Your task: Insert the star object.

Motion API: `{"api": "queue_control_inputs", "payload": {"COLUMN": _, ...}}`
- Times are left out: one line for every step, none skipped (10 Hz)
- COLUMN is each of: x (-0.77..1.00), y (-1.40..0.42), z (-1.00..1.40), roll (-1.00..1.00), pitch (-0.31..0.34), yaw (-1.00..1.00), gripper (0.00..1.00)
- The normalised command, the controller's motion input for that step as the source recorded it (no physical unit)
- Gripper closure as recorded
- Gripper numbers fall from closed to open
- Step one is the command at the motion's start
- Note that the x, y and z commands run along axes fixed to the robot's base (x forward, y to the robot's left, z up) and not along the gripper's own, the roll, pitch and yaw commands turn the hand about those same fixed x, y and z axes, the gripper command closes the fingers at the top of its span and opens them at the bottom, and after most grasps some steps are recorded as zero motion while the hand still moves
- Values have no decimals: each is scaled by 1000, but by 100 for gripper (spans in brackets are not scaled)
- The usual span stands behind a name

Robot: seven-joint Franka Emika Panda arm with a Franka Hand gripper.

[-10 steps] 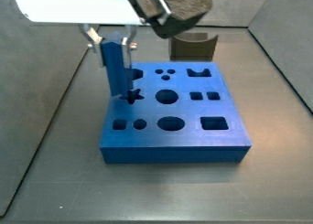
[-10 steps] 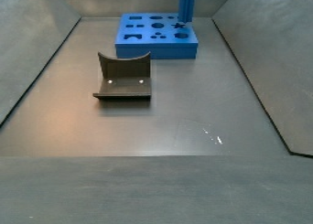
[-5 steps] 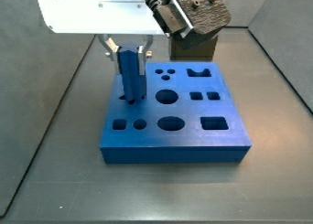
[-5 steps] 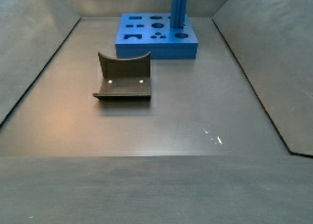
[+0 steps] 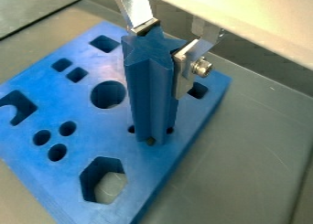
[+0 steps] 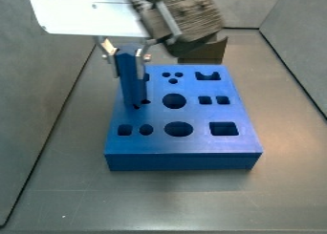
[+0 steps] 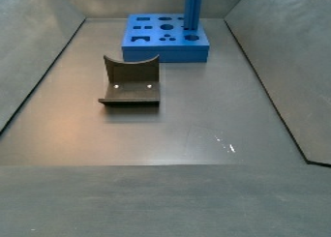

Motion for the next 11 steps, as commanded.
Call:
{"api": "queue_control_inputs", "payload": {"x": -117, "y": 0, "z": -171, "roll": 49, "pitch": 21, "yaw": -994, "gripper": 100}}
{"api": "queue_control_inputs", "payload": {"x": 63, "y": 0, "z": -69, "roll": -7, "pitch": 0, "yaw": -791, "gripper": 100}}
{"api": "queue_control_inputs", "payload": {"x": 89, "y": 0, "z": -63, "roll": -41, "pitch": 0, "yaw": -589, "gripper": 100}}
{"api": "queue_control_inputs", "payload": {"x": 43, "y": 0, "z": -117, "roll": -109, "pitch": -46, "yaw": -520, "gripper": 100}}
{"api": "queue_control_inputs", "payload": {"x": 0, "y": 0, "z": -317, "roll": -229, "pitch": -283, "yaw": -494, "gripper": 100}}
{"api": "queue_control_inputs", "payload": {"x": 0, "y": 0, "z": -260, "roll": -243, "pitch": -363, "yaw": -440, "gripper": 100}}
{"api": "queue_control_inputs", "payload": {"x": -94, "y": 51, "z": -211, "roll": -269, "pitch": -409, "yaw": -274, "gripper": 100}}
{"api": "queue_control_inputs", "payload": {"x": 0, "y": 66, "z": -3, "roll": -113, "pitch": -67, "yaw": -174, "gripper": 100}}
{"api": "queue_control_inputs", "payload": {"x": 86, "y": 0, "z": -137, "roll": 53, "pitch": 20, "yaw": -280, "gripper": 100}}
{"api": "queue_control_inputs", "payload": {"x": 211, "y": 0, "z": -117, "roll": 227, "pitch": 140, "yaw": -574, "gripper": 100}}
{"api": "queue_control_inputs", "payload": {"x": 83, "y": 17, "z": -197, "roll": 214, "pitch": 127, "yaw": -700, "gripper": 100}}
